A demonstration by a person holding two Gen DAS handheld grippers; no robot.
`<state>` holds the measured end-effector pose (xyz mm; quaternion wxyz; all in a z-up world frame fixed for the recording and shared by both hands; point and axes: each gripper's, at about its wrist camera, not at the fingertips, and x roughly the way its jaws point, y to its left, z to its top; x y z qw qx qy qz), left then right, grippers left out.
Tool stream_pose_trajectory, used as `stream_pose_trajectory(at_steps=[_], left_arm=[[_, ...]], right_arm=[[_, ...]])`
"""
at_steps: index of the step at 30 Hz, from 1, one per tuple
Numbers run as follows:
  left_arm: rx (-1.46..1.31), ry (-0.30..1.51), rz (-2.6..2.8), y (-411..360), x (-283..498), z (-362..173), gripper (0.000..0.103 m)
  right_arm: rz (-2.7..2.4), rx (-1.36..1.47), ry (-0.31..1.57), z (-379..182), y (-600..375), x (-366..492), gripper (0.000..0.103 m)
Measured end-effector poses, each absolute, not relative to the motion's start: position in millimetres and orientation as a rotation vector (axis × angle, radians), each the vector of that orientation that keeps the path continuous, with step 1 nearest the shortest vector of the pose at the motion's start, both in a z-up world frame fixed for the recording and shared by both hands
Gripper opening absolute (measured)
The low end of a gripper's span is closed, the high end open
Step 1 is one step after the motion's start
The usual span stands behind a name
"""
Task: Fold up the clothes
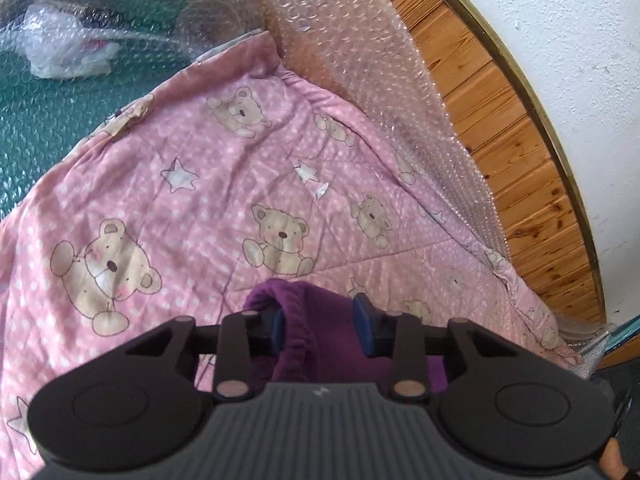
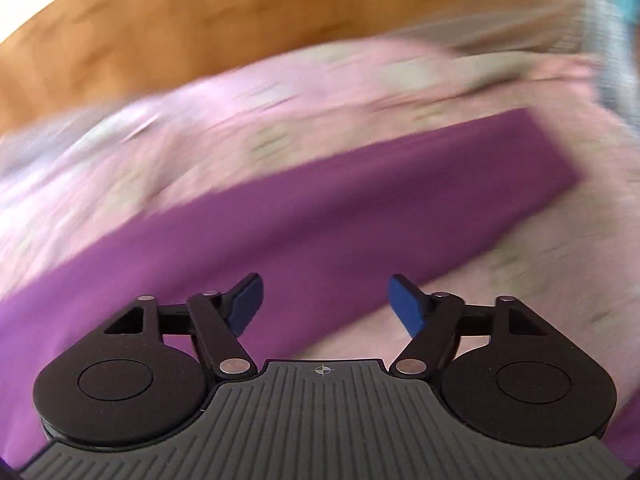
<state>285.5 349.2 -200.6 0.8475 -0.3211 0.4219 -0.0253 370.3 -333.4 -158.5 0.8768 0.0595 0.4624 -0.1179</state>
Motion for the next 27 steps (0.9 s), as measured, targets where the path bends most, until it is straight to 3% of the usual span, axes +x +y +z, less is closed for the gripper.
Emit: stream_pose_trajectory(at_steps=[2, 6, 8, 13, 18, 19, 21, 23, 24, 27], left_arm=[[-0.677, 0.909, -0.034, 349.6, 285.4, -202.4, 0.019], [-0.652, 0.945, 0.001, 347.4, 287.0, -204.4, 0.022], [-0.618, 0.955, 0.018, 343.5, 288.7, -201.7, 0.022], [-0.527, 0.981, 0.047, 330.8, 294.9, -194.4, 0.022], [-0.457, 1.015, 0.104, 321.4, 301.7, -192.4, 0.011], [-0.440, 1.011, 0.117, 320.3, 303.0, -191.4, 0.009], [-0.407, 1.002, 0.142, 318.1, 305.6, -189.4, 0.007], [-0.374, 0.993, 0.167, 315.9, 308.2, -187.3, 0.005], [-0.358, 0.989, 0.180, 314.8, 309.5, -186.3, 0.005], [-0.401, 0.894, 0.221, 323.3, 311.2, -171.4, 0.005]], right_arm=[[-0.345, 0.136, 0.943, -152.1, -383.7, 382.2, 0.076], [-0.425, 0.111, 0.932, -145.1, -466.8, 410.3, 0.079], [-0.411, 0.074, 0.936, -146.6, -493.2, 423.4, 0.087], [-0.313, 0.011, 0.961, -163.5, -536.0, 458.6, 0.088], [-0.268, -0.003, 0.962, -188.5, -557.7, 491.1, 0.088], [-0.253, 0.008, 0.969, -192.4, -560.2, 494.1, 0.085], [-0.226, 0.028, 0.977, -198.3, -565.0, 499.0, 0.060], [-0.222, 0.043, 0.937, -188.8, -568.7, 494.8, 0.011], [-0.220, 0.050, 0.917, -184.0, -570.6, 492.7, 0.002], [-0.214, 0.072, 0.856, -169.7, -576.1, 486.4, 0.000]])
